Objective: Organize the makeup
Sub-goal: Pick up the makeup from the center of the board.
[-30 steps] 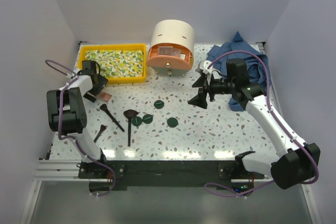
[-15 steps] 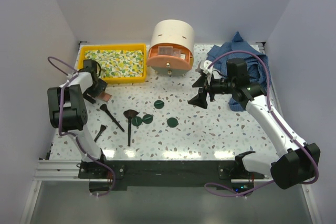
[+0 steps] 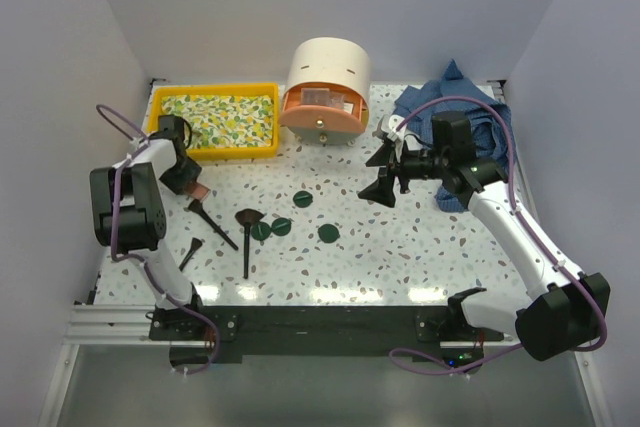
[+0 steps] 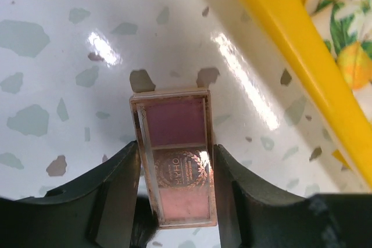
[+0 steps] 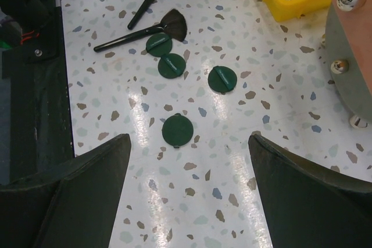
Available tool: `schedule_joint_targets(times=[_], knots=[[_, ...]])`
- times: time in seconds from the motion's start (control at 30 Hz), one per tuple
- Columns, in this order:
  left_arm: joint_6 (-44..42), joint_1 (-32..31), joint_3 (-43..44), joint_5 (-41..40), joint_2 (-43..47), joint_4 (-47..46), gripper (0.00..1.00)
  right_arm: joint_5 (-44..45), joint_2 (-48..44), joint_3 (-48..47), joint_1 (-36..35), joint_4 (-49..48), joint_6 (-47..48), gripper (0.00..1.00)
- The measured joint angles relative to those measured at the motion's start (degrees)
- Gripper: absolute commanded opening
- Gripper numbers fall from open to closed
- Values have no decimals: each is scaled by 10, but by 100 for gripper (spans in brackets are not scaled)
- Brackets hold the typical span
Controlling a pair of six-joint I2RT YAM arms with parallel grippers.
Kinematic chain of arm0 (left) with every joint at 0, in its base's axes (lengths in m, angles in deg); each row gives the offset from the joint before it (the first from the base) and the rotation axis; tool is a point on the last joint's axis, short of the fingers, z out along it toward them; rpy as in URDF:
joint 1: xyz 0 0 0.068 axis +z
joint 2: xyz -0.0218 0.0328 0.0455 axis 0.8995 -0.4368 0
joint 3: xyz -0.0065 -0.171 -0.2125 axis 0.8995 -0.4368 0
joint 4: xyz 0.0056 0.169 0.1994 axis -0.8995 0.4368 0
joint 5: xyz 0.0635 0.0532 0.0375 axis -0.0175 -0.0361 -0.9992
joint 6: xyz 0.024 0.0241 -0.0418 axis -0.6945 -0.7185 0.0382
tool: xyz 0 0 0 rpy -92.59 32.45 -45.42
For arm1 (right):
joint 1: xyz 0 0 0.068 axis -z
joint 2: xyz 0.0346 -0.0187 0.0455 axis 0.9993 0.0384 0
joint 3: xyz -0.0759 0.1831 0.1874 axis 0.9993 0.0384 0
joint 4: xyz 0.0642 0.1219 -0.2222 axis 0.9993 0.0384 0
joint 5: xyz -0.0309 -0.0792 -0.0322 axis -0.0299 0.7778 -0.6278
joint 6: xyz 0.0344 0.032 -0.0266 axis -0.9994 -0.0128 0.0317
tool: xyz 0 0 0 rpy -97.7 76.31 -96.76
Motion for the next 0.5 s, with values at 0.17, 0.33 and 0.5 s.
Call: schedule_joint_targets(times=[0.17, 0.33, 0.5], knots=[[-40, 0, -55, 66, 88, -45, 0, -2, 0, 0, 1, 0, 0, 87], [-82, 0, -113, 181, 234, -146, 0, -9, 0, 1, 2, 1, 7, 88], [-105, -1, -220, 374, 347, -291, 0, -8, -9, 1, 3, 11, 23, 88]])
